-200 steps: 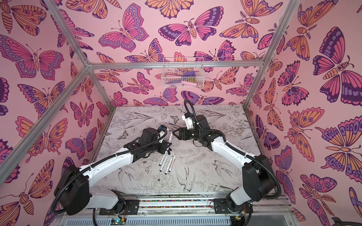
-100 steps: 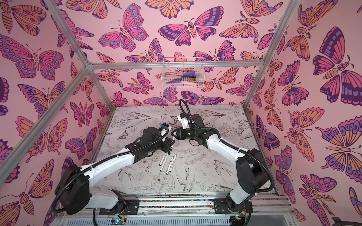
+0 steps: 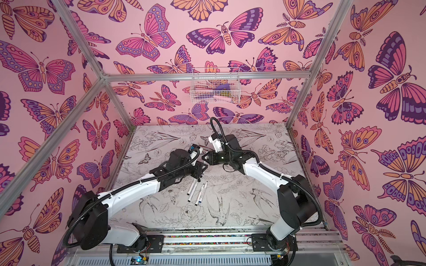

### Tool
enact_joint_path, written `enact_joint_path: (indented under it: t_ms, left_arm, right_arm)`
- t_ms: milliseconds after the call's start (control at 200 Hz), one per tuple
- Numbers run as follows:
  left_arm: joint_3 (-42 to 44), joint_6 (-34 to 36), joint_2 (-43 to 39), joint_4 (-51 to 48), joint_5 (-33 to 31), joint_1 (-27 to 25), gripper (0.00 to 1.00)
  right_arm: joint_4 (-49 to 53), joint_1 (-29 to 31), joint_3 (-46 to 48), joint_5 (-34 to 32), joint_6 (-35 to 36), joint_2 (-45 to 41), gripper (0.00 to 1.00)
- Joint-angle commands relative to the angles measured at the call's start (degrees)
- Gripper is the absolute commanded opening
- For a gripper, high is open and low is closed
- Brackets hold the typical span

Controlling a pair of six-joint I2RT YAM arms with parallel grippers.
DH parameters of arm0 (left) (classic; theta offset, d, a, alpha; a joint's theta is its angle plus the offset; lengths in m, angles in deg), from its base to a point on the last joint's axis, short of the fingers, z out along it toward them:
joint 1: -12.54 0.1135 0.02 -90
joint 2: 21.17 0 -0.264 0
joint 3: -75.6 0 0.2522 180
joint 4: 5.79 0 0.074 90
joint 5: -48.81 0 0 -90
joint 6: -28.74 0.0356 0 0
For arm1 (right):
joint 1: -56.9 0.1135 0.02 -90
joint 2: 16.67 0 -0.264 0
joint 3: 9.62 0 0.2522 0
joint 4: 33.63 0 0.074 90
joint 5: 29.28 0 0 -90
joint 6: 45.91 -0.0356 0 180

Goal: Insert the pens into the pen caps

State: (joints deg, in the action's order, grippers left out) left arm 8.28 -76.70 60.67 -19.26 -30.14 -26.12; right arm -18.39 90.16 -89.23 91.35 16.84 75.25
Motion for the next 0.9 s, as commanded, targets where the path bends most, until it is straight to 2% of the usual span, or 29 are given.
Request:
enact_joint_path:
  t_ms: [0, 426, 646, 896]
  left_arm:
    - [-2.1, 1.1, 0.8, 0.9, -0.1, 0.0, 0.35]
    - [-3.2, 0.6, 2.7, 0.6, 1.2, 0.2, 0.34]
    - [-3.5, 0.5, 3.1, 1.4, 1.4, 0.2, 0.30]
    - [-2.5, -0.2, 1.5, 2.0, 0.8, 0.2, 0.05]
  right_arm:
    - [1.1, 0.1, -0.8, 1.9, -0.2, -0.8, 0.14]
    - [-1.3, -0.9, -0.6, 5.3, -2.9, -1.2, 0.13]
    - [-2.0, -1.5, 0.0, 5.6, -3.6, -1.5, 0.12]
    - [-1.4, -2.2, 0.2, 4.4, -3.5, -1.4, 0.12]
